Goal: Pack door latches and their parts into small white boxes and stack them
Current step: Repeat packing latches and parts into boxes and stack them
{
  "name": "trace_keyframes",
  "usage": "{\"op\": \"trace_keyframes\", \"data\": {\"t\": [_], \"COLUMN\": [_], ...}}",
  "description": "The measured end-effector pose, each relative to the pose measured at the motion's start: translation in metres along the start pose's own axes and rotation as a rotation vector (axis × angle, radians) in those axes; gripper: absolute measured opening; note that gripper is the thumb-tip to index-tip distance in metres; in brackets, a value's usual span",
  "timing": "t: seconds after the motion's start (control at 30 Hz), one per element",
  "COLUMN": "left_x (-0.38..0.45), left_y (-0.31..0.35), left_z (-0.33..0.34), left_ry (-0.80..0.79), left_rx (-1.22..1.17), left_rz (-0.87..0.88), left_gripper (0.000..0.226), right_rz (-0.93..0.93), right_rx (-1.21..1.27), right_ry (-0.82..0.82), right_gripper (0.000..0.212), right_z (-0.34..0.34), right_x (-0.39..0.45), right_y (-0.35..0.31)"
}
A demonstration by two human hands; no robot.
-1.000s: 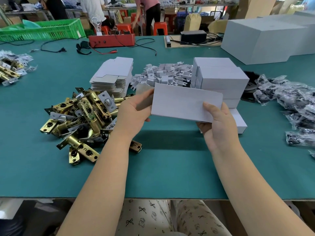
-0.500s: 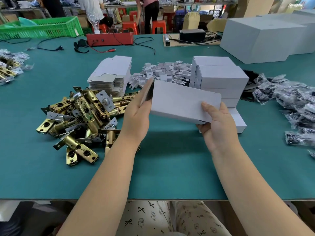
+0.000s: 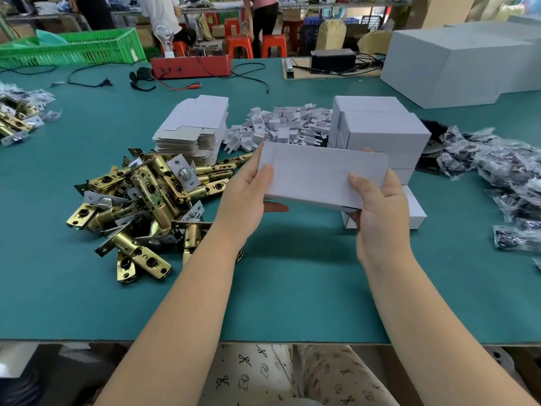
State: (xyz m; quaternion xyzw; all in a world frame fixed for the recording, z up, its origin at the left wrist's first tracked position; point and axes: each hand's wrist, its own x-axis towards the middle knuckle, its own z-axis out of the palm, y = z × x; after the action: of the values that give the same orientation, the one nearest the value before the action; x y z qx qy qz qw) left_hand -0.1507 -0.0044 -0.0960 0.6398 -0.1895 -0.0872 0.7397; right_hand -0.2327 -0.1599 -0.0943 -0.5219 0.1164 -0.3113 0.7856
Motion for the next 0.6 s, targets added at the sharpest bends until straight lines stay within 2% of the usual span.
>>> {"op": "trace_keyframes", "data": {"t": [0.07, 0.17, 0.33, 0.6], "left_x": [0.0014, 0.0029, 0.0014, 0.0027], "left_y": [0.0009, 0.0051, 0.004, 0.0039], "left_z": [0.0016, 0.0004, 0.0026, 0.0016], "left_ry": [0.061, 0.032, 0.045, 0.118], "left_rx": [-0.072, -0.182, -0.082, -0.087], "left_rz": [-0.058, -0.123, -0.118, -0.13], "left_gripper": [0.035, 0.038, 0.039, 0.037], "right_rz": [0.006, 0.073, 0.063, -0.041], "right_rx": [-0.007, 0.045, 0.015, -0.075], "right_ry": [0.028, 0.078, 0.069, 0.02], "right_gripper": [0.028, 0.022, 0.02, 0.026], "right_z": [-0.0002, -0.0025, -0.0025, 0.0009], "right_x": [0.0001, 0.0021, 0.0032, -0.0005], "right_y": [0.0011, 0.0002, -0.0001, 0.0024]}}
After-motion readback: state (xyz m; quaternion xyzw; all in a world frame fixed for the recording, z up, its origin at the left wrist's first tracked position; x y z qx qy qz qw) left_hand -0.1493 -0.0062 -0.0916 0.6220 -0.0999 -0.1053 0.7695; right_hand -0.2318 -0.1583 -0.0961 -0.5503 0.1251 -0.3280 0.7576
